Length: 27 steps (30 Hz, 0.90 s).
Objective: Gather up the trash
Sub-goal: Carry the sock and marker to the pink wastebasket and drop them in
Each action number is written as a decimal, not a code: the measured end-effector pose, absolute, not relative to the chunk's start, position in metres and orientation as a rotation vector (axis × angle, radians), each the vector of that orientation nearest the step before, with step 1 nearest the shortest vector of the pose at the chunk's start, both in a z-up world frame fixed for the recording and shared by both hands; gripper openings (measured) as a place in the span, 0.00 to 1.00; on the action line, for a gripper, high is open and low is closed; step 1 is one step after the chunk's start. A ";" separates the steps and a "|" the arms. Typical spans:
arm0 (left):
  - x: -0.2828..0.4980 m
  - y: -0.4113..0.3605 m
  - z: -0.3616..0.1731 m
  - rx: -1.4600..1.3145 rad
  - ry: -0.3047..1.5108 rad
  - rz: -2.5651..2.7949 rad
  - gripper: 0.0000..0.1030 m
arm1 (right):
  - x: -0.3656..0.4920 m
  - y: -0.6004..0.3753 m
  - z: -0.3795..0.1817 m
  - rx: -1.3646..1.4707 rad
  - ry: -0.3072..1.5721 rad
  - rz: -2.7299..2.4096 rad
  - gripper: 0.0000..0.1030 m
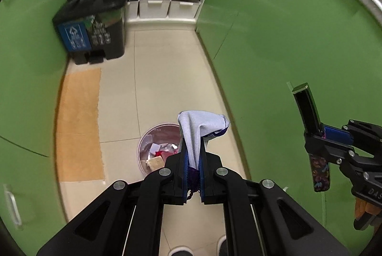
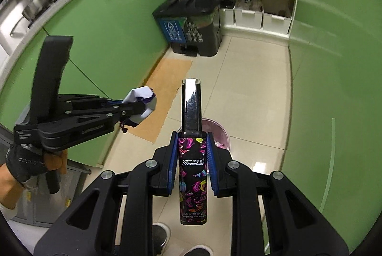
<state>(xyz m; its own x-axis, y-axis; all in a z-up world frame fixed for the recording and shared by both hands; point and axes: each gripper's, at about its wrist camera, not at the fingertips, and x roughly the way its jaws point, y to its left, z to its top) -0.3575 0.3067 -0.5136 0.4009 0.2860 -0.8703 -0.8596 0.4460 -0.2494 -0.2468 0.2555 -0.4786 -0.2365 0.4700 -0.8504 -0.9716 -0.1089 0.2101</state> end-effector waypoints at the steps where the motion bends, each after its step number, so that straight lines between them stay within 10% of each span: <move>1: -0.357 0.310 -0.526 -0.805 0.854 0.828 0.13 | -0.247 0.259 -0.494 -0.743 0.965 1.614 0.22; 6: -0.359 0.318 -0.566 -0.807 0.857 0.854 0.93 | -0.248 0.273 -0.537 -0.756 0.973 1.627 0.22; 22: -0.426 0.327 -0.564 -0.885 0.748 0.995 0.94 | -0.284 0.317 -0.602 -0.846 1.009 1.713 0.24; 24: -0.433 0.326 -0.566 -0.884 0.744 1.007 0.94 | -0.288 0.322 -0.611 -0.849 0.993 1.713 0.47; 26: -0.437 0.326 -0.568 -0.881 0.746 1.017 0.94 | -0.289 0.323 -0.615 -0.829 0.978 1.714 0.97; 27: -0.439 0.325 -0.569 -0.877 0.745 1.027 0.94 | -0.289 0.323 -0.619 -0.831 0.965 1.700 0.97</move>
